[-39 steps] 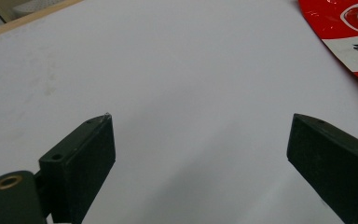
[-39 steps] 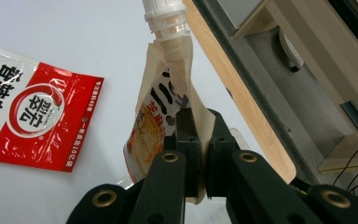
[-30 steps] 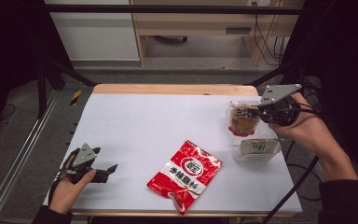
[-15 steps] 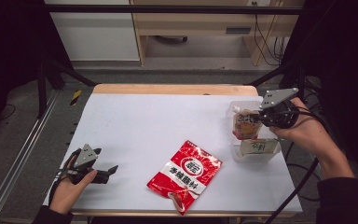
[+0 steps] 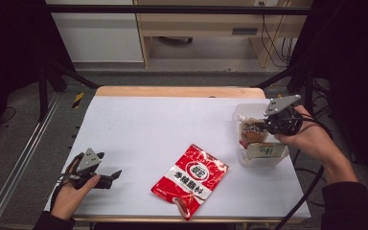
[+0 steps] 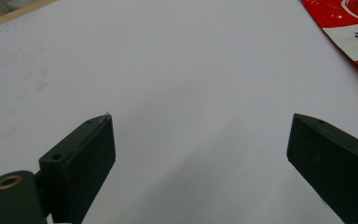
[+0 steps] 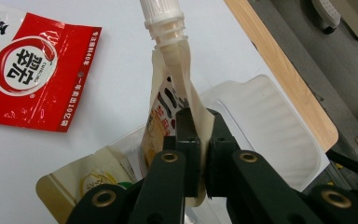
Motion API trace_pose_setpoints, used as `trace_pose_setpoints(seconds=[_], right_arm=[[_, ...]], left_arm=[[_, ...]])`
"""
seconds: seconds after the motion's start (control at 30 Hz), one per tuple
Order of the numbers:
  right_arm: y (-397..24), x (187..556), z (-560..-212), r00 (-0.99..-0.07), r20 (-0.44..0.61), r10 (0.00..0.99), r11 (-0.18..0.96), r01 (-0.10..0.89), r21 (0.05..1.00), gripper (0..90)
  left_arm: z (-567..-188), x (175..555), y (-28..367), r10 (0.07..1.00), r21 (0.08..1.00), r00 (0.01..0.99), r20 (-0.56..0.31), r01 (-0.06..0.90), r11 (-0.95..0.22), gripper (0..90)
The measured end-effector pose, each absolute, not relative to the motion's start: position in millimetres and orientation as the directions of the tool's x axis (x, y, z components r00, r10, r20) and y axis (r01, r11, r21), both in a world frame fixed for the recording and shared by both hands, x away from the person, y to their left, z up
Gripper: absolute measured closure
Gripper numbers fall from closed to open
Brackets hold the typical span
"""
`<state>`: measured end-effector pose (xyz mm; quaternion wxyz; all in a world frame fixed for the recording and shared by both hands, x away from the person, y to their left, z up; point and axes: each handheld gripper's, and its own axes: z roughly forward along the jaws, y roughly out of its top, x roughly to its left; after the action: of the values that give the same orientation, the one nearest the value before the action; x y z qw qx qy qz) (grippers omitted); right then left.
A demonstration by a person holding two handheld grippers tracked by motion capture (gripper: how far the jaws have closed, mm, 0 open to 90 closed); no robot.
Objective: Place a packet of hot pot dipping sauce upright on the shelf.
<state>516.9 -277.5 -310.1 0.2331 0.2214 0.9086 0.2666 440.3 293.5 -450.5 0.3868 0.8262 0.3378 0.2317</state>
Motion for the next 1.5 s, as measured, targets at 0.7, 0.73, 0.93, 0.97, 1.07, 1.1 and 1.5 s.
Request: trace_pose_setpoints(seconds=[0.7,0.73,0.93,0.97,1.07,1.1,1.5], right_arm=[[-272.9,524.7,-334.5,-0.815,-0.244,0.525,0.779,0.345,0.524,85.3],[-272.6,525.1,-335.5,-0.818,-0.242,0.522,0.784,0.349,0.514,84.5],[-272.4,521.7,-331.5,-0.803,-0.215,0.556,0.740,0.360,0.568,51.2],[-271.5,520.0,-328.8,-0.795,-0.228,0.562,0.738,0.357,0.573,47.0],[-265.5,512.4,-318.1,-0.774,-0.274,0.570,0.731,0.326,0.600,36.6],[-263.5,510.5,-314.8,-0.765,-0.280,0.579,0.724,0.324,0.609,34.7],[-197.8,467.5,-296.7,-0.719,-0.324,0.615,0.677,0.271,0.684,14.3]], left_arm=[[-451.2,440.2,292.4,0.734,0.791,0.668,0.123,0.381,-0.479,7.5],[-451.2,440.2,292.4,0.734,0.791,0.668,0.123,0.381,-0.479,7.5],[-451.2,440.3,292.5,0.734,0.791,0.668,0.124,0.380,-0.479,7.5],[-451.3,440.4,292.4,0.734,0.791,0.668,0.124,0.380,-0.479,7.5],[-451.3,440.4,292.1,0.733,0.790,0.668,0.126,0.379,-0.482,7.5],[-451.4,440.4,292.0,0.733,0.790,0.669,0.126,0.379,-0.482,7.5],[-452.2,440.4,290.5,0.729,0.783,0.671,0.136,0.378,-0.494,7.5]])
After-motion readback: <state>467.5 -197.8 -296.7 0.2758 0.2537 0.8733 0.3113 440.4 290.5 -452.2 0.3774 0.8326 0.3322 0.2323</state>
